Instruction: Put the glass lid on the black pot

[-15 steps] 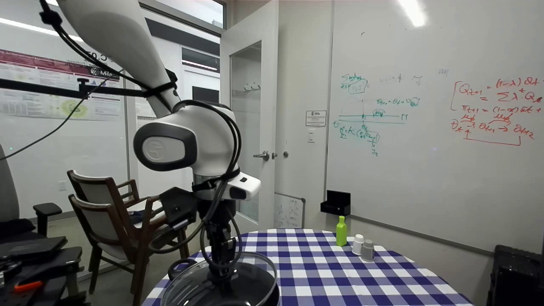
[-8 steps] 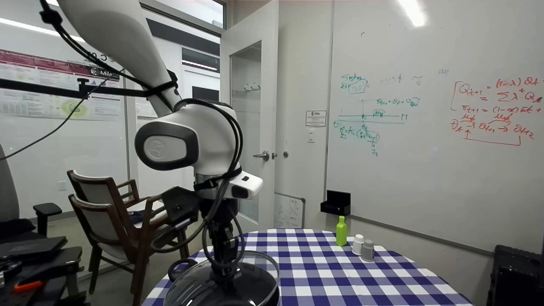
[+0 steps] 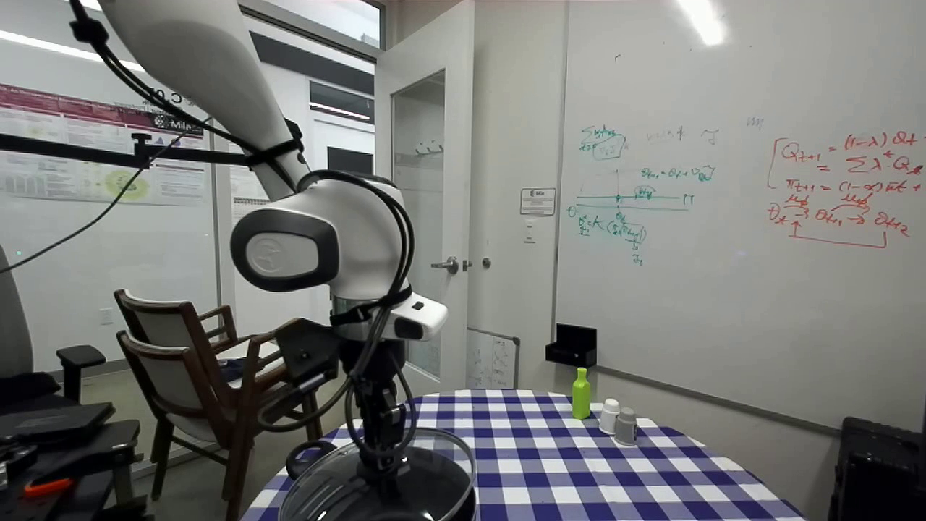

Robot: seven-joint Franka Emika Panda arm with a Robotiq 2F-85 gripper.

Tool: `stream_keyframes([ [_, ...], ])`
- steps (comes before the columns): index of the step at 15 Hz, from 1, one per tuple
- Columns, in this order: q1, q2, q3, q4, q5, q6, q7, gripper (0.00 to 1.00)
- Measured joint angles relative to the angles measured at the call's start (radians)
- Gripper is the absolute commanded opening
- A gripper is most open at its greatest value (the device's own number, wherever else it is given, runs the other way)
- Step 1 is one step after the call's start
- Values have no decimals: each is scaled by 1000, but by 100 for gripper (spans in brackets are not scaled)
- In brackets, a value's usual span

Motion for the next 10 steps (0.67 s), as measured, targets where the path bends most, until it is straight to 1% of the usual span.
stream_keyframes([
  [10, -1, 27, 6, 23, 0, -2, 0, 25],
])
